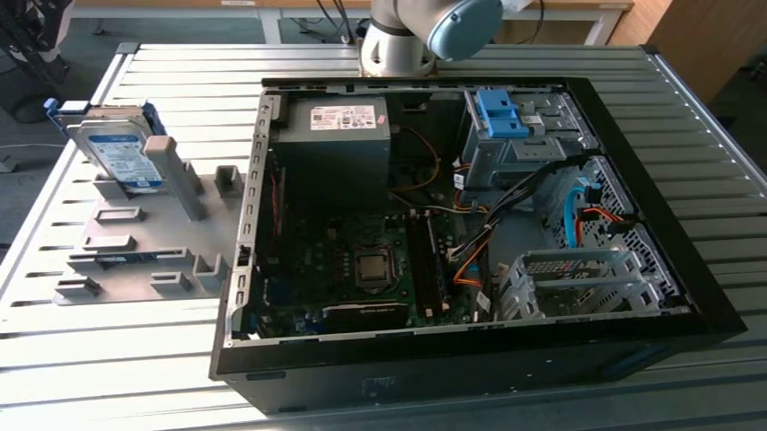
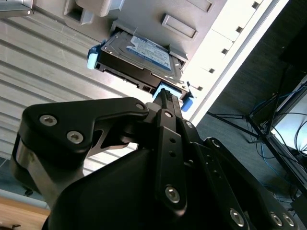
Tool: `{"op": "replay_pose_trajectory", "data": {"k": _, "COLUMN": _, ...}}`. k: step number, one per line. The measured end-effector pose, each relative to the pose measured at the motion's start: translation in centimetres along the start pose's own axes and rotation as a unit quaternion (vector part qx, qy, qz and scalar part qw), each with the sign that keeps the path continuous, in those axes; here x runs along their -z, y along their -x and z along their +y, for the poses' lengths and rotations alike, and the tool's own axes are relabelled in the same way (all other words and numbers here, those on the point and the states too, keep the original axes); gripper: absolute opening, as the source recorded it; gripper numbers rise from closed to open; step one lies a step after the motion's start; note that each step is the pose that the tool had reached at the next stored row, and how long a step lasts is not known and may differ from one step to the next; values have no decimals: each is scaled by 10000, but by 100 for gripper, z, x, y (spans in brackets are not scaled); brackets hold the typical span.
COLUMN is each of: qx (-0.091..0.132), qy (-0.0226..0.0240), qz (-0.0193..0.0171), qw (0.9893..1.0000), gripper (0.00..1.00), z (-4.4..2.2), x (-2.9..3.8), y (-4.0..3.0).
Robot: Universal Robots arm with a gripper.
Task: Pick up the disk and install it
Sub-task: 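Pick up the disk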
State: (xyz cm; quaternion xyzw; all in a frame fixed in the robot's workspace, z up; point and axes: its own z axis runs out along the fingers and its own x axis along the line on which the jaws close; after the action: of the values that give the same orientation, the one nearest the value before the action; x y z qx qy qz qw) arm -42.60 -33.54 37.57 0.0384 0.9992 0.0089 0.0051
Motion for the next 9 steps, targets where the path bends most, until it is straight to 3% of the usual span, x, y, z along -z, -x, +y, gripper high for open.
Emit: {"op": "replay_pose_trajectory", "data": {"k": 9, "qx": 0, "qy": 0, "qz": 0, "qw": 10000, "gripper": 11, "z": 0, "x": -1, "y": 0}}
